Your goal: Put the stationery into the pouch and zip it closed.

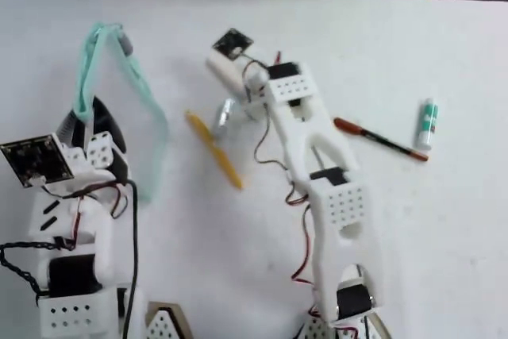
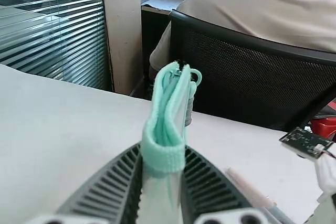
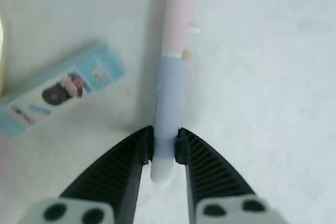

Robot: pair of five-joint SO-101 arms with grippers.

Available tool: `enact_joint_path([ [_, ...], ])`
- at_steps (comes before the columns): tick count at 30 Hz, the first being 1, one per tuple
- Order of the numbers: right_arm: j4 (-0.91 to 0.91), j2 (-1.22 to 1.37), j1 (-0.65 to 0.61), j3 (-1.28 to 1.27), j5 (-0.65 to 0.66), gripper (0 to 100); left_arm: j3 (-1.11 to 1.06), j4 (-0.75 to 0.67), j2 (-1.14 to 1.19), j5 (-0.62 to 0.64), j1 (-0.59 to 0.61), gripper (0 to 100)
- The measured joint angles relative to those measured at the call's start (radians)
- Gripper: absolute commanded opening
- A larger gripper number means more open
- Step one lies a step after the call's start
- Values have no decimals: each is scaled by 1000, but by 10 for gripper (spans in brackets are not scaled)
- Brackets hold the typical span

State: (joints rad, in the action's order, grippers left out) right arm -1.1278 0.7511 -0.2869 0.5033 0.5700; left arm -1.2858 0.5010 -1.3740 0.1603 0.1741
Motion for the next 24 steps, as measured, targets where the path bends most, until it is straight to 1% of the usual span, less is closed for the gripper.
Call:
enact_joint_path([
  [6, -210, -183, 44, 0, -74, 18, 0, 0, -3, 0, 0, 24],
  [13, -448, -460, 123, 0, -83, 18, 20, 2, -3, 0, 0, 24],
  [17, -560, -643, 204, 2, -81, 18, 69, 5, -2, 0, -5, 24],
  [20, -566, -799, 304, -63, -66, 18, 104, 12, 12, 0, -68, 24],
  [22, -557, -901, 361, -144, -9, 18, 132, 14, 18, 2, -135, 24],
  [24, -537, -1002, 390, -264, 72, 18, 180, 14, 18, 3, -204, 24],
])
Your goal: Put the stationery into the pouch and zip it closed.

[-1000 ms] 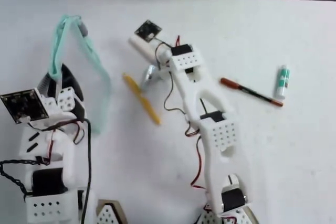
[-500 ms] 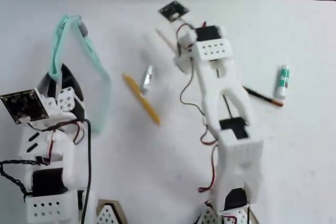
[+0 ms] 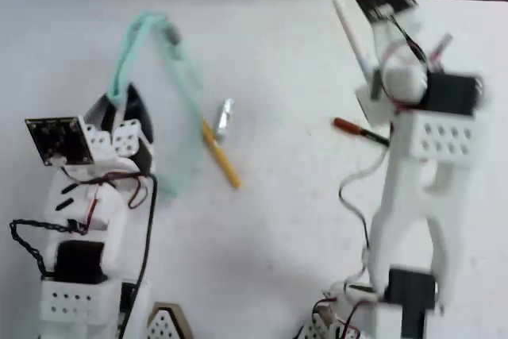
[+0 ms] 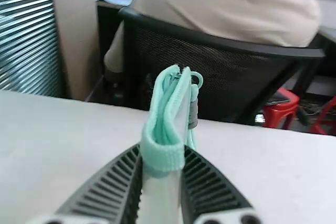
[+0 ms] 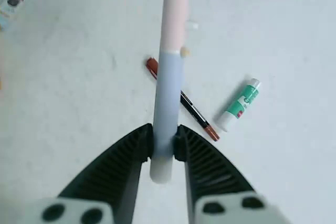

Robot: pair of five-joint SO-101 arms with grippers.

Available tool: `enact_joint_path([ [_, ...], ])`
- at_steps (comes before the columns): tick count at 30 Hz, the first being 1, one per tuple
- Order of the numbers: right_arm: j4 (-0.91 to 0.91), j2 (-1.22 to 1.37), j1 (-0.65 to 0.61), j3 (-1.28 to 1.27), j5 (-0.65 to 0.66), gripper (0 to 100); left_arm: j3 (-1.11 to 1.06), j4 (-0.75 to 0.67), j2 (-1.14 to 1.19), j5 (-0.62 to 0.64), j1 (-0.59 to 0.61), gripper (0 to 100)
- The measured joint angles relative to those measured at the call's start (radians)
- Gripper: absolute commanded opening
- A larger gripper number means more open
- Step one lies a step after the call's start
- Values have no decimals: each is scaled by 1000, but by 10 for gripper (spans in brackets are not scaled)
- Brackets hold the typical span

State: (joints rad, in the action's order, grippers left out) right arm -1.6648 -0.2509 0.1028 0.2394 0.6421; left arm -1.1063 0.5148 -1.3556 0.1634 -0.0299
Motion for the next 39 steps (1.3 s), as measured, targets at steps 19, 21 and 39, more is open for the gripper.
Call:
enact_joint_path([
  [19, 500, -1382, 137, -927, 250, 18, 15, 2, -2, -203, -535, 24],
  [21, 511, -1502, 104, -947, 256, 18, -2, 2, -2, -203, -539, 24],
  [39, 512, -1379, 0, -974, -71, 18, -141, -87, -20, -206, -623, 27],
])
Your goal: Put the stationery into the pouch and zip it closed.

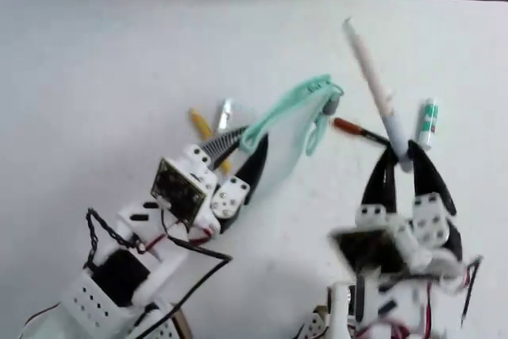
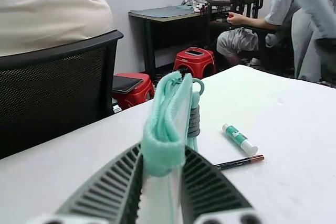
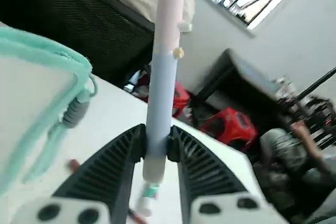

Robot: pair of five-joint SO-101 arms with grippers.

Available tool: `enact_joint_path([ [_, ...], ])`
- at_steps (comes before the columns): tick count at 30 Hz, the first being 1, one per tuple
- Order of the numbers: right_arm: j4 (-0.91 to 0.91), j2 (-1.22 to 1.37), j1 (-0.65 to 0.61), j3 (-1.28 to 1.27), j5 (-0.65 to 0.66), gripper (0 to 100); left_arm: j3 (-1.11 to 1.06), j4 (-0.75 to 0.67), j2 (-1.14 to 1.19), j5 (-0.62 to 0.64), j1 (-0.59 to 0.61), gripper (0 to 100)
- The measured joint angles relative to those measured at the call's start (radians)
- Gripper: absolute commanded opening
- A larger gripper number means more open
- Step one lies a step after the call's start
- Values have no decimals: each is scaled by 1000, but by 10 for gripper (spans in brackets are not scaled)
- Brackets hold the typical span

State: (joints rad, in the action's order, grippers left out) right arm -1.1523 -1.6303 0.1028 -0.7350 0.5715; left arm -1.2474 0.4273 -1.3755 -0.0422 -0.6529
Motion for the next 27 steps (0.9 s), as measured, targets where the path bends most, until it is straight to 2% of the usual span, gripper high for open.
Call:
enact_joint_path([
  [4, 0, 180, -120, 118, -290, 18, -3, 0, 0, 0, -11, 28],
  [7, 0, 275, -269, 236, -433, 18, -3, 0, 0, 0, -9, 68],
  [11, 0, 333, -500, 305, -465, 18, 2, 26, -2, 9, 26, 159],
  [13, 0, 361, -568, 307, -450, 18, 8, 49, -2, 58, 48, 174],
  [15, 23, 390, -595, 307, -439, 18, 6, 74, -2, 109, 57, 177],
  [20, 92, 462, -618, 307, -436, 18, 46, 170, 0, 129, 58, 177],
  [27, 186, 568, -621, 307, -457, 18, 49, 181, 0, 129, 58, 177],
])
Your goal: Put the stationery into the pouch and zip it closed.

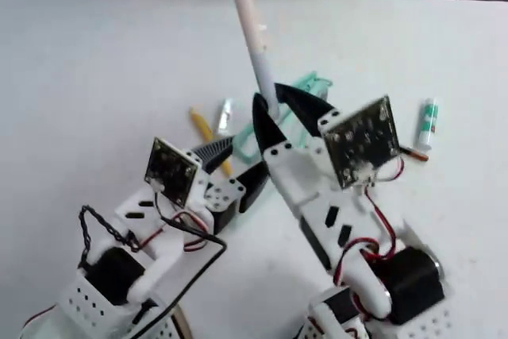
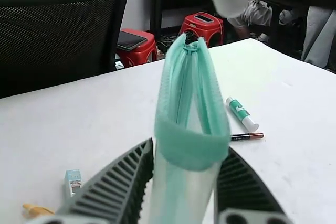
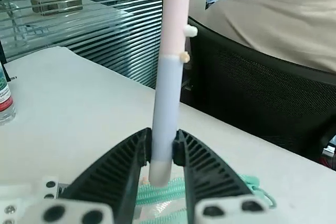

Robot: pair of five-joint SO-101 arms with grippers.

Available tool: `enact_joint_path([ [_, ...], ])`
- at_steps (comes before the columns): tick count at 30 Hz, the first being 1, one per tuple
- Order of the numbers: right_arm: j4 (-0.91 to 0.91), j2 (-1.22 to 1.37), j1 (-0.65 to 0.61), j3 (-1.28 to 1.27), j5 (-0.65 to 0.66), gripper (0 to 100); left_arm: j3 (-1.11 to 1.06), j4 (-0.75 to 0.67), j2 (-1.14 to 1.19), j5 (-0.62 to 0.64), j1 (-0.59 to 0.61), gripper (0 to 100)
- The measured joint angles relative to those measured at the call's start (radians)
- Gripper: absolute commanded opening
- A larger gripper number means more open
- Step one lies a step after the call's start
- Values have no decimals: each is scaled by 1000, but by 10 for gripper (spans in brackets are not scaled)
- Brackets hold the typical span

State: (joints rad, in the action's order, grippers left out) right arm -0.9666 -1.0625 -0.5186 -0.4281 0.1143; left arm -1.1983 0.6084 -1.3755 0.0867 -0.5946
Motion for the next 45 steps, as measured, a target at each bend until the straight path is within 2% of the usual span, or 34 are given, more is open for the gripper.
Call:
enact_joint_path([
  [11, 118, 68, 2, -135, -43, 18, 0, 0, 0, 0, 0, 177],
  [21, 120, 43, 2, -158, -43, 18, 0, 0, 0, 0, 0, 177],
  [26, 63, -9, 0, -167, -43, 18, 0, 0, 0, 0, 0, 177],
  [32, 35, -26, 3, -210, 34, 18, 0, 0, 0, 0, 0, 177],
  [42, 48, -29, 2, -245, 52, 18, 0, 2, 0, 0, 3, 177],
  [45, 126, -29, -3, -295, 112, 18, 0, 2, 0, 0, 3, 177],
])
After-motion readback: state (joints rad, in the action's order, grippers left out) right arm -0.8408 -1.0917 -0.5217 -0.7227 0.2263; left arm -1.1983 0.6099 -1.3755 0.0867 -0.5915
